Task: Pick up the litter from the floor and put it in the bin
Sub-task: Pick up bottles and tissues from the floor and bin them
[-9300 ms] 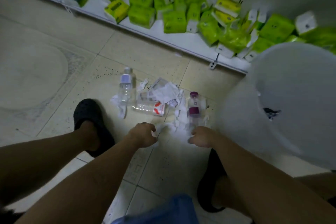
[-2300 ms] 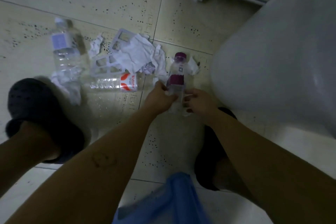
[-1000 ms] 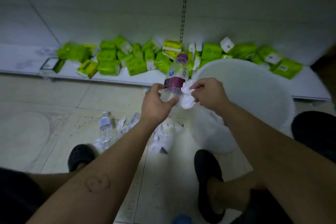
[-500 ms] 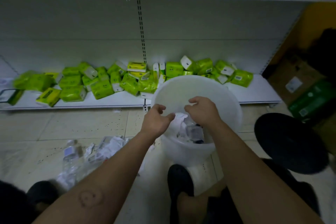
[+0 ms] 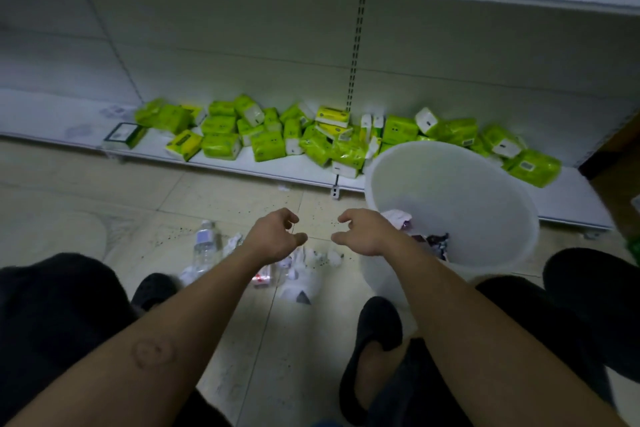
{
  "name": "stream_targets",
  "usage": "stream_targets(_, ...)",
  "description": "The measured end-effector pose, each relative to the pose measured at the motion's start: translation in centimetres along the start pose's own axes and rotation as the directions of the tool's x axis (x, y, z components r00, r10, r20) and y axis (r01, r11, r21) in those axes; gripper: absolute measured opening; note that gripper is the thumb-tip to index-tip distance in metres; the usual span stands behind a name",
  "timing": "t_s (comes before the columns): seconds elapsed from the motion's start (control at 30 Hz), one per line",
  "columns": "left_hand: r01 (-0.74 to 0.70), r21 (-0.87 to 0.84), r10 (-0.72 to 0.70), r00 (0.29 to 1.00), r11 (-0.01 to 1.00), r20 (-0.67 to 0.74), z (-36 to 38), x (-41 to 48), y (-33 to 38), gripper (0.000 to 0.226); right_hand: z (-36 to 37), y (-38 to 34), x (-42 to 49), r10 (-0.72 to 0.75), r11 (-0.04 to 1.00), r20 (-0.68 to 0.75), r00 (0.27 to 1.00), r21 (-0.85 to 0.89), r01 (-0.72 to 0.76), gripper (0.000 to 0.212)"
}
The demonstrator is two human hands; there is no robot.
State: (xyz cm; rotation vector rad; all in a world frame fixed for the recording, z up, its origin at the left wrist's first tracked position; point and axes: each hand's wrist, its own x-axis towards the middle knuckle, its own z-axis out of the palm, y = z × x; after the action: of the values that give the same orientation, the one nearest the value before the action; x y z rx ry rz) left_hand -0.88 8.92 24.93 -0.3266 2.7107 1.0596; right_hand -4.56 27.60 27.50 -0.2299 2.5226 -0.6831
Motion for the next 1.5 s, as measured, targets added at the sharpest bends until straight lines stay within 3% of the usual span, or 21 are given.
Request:
stream_targets(0.33,0.233,0.075,-0.238,0.968,0.97,0.08,0.1,2.1,-10.2,0.055,6.0,-1.2,7.1,0.017,0.956,0.285,0.958,-0.287,0.068,0.056)
stream_targets(0.53,0.317,0.233,-0.365,0.908,0.919,0.204,4.0,4.5,-17.6,0.069,13.0,2.3,12.4,0.151,0.963,0.4,0.904,-0.268,-0.042,0.054)
stream_targets(0.6,0.306,0.298,-0.375,0.902,0.904,0.211,5.4,5.8,-19.5,0.072,16.1,3.6,13.7,0.185,0.965,0.425,0.886,-0.248,-0.083,0.058)
stream_targets(0.77,0.219,0.446,-0.3,0.946,0.868,0.119,8.8,9.4,-23.3,0.075,22.4,6.4,17.0,0.217,0.971,0.485,0.847,-0.199,-0.134,0.044)
stream_targets(0.87,0.149,0.529,-0.238,0.966,0.835,0.103,10.3,11.6,-25.3,0.085,25.0,7.5,19.1,0.24,0.965,0.518,0.821,-0.217,-0.146,0.052)
stream_targets(1.07,0.044,0.641,-0.167,0.977,0.767,0.133,12.5,13.4,-28.5,0.087,28.7,8.6,21.5,0.206,0.953,0.481,0.852,-0.295,-0.064,0.065)
stream_targets(1.13,0.015,0.633,-0.145,0.977,0.774,0.155,13.1,13.0,-29.1,0.081,29.5,8.7,21.2,0.19,0.946,0.47,0.862,-0.321,-0.034,0.07)
stream_targets(1.23,0.09,0.506,-0.157,0.983,0.858,0.091,13.4,11.8,-29.5,0.068,30.0,9.0,20.3,0.173,0.952,0.433,0.885,-0.303,-0.038,0.072)
stream_targets(1.4,0.181,0.458,-0.255,0.961,0.87,0.104,12.3,10.7,-28.3,0.079,28.8,9.3,19.3,0.138,0.989,0.509,0.85,-0.118,-0.089,0.059)
stream_targets(1.5,0.267,0.328,-0.331,0.93,0.906,0.157,11.4,10.3,-26.6,0.083,27.5,8.4,18.6,0.21,0.977,0.409,0.888,-0.064,-0.202,0.059)
